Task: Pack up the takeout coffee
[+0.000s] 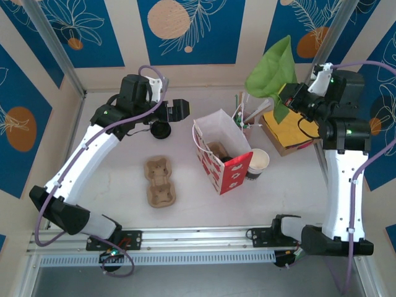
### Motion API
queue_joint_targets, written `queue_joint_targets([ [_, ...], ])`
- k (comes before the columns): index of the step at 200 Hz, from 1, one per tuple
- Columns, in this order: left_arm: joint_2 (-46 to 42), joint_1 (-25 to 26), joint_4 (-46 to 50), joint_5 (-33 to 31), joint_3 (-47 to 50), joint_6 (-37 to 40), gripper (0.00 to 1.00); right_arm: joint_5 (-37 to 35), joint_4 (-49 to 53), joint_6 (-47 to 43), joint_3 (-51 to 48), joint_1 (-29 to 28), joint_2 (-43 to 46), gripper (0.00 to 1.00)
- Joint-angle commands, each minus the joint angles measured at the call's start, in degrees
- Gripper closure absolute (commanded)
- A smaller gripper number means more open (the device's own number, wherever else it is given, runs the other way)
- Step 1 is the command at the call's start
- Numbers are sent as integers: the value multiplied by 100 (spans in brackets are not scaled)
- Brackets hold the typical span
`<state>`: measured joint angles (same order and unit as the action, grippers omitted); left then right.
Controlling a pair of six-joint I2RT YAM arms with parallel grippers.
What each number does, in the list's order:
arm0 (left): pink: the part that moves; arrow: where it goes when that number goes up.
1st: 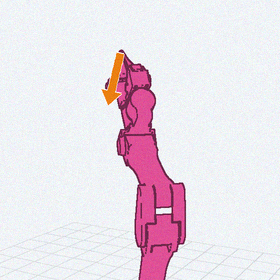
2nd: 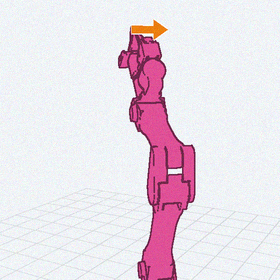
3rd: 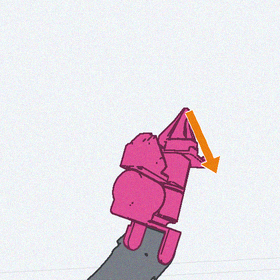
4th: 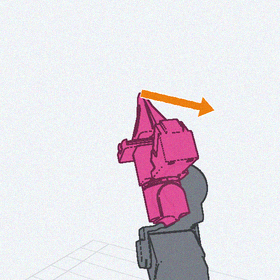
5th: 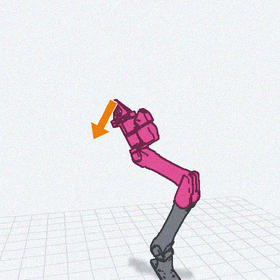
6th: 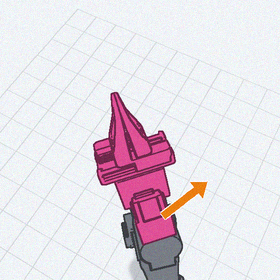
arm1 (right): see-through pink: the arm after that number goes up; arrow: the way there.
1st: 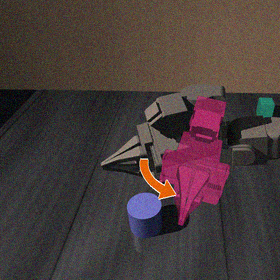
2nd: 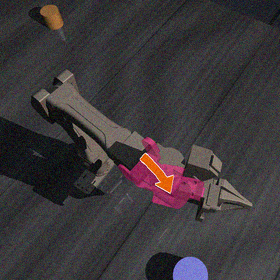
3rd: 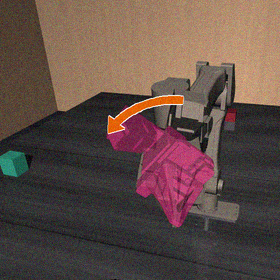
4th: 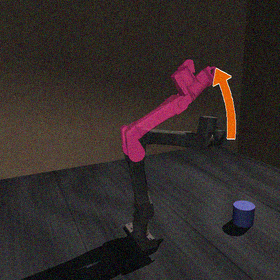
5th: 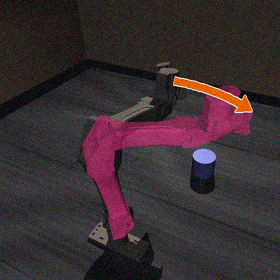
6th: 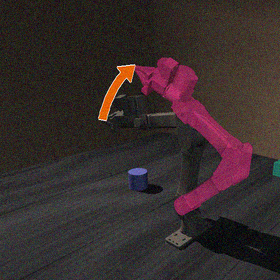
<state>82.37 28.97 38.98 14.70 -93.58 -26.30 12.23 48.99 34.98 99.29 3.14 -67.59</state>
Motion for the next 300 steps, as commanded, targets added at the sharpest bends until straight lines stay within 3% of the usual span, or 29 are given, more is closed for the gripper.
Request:
queue_joint_targets([
  [1,-293,-67,47,-105,109,36,0,465,-280,360,230,-303,22,100],
  [61,-761,-67,124,-299,405,46,0,718,-737,812,151,-1431,-138,100],
  [157,-1532,-67,528,-798,683,67,0,2025,-1515,949,-871,-2021,-273,100],
  [300,-1650,-66,428,-845,850,91,0,1441,-737,2195,-1794,-2455,79,100],
])
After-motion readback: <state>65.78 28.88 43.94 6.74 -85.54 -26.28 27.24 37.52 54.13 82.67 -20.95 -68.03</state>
